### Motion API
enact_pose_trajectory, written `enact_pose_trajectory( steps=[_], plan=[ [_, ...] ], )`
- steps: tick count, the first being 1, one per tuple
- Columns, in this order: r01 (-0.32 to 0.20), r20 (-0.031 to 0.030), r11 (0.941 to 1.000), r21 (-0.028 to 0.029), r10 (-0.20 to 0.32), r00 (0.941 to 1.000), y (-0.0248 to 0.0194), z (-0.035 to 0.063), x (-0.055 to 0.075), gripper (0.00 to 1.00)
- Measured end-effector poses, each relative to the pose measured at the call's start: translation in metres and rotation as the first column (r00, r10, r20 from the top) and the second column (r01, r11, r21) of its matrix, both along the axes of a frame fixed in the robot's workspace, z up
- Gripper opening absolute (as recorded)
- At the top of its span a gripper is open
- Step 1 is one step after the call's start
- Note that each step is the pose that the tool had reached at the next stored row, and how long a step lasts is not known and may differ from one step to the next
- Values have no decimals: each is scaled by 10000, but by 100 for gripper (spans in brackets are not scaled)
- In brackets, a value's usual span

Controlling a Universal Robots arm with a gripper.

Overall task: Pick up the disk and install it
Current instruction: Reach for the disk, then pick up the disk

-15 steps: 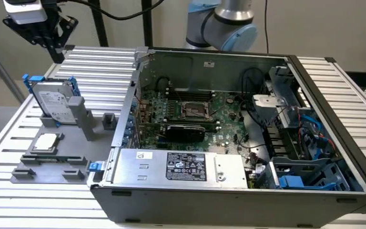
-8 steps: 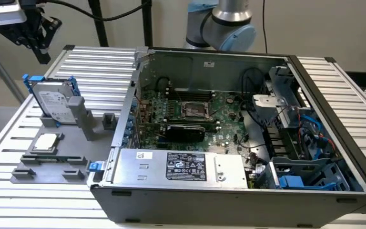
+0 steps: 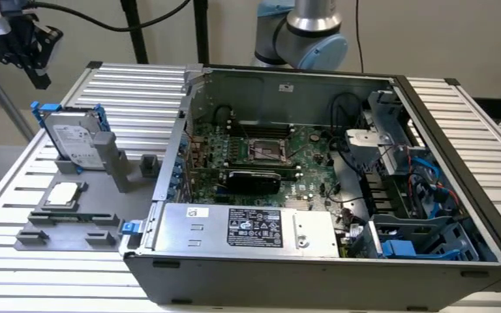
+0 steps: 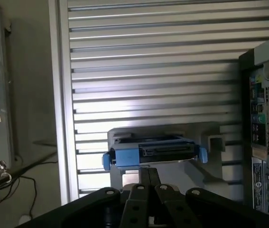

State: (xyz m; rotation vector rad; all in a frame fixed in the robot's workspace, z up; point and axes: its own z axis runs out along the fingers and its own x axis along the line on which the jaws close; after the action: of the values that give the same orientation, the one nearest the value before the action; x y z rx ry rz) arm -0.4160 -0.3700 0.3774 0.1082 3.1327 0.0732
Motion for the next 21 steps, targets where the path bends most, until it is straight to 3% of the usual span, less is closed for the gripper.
enact_pose_trajectory(
  steps=[3, 21],
  plan=[
    [-61, 2, 10000, -5, 61, 10000, 14, -16, -48, 0],
    [-107, -2, 9999, -10, 107, 9999, 15, -15, -49, 0]
  ],
)
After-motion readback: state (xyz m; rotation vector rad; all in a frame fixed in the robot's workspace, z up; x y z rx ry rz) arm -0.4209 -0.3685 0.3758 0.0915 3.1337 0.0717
